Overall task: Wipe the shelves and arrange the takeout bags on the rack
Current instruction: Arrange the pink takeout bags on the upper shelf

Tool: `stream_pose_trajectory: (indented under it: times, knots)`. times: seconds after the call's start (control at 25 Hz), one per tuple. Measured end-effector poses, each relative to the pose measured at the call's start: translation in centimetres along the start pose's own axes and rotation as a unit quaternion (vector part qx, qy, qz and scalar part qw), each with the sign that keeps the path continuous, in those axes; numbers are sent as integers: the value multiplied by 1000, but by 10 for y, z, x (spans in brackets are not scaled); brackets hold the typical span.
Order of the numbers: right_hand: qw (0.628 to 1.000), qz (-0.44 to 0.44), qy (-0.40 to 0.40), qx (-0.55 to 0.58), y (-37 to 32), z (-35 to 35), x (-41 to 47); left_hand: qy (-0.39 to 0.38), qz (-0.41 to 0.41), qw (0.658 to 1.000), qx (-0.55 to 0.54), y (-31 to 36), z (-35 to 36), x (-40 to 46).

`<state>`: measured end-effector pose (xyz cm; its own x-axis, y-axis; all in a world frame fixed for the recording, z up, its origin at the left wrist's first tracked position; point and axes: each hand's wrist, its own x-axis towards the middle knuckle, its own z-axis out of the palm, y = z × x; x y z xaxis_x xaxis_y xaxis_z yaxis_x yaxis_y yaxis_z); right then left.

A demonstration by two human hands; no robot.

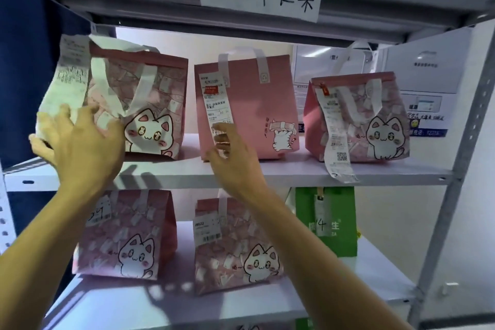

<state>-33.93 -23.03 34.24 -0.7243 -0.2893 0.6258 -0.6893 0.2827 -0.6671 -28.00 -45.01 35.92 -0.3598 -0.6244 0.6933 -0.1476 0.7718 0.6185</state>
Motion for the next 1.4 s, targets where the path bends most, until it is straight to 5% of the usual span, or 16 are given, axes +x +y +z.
stream_pose_trajectory:
  times: [0.12,0.36,0.64,1.08,1.4]
  knots:
    - [1000,-4,-8,5,17,-24,-6,-5,-1,999,33,13,7,-28]
    - [999,-38,-28,16,41,-38,-35,-54,31,990,-129,13,14,-105]
    - [996,-68,-55,31,76,-9,-91,-68,-63,987,-134,-28,15,-192]
    - [992,78,-102,14,154,40,-169,-177,-101,965,-166,-90,58,-259]
    - [970,231,-64,-38,203,46,-226,-311,-104,918,-223,-110,107,-302]
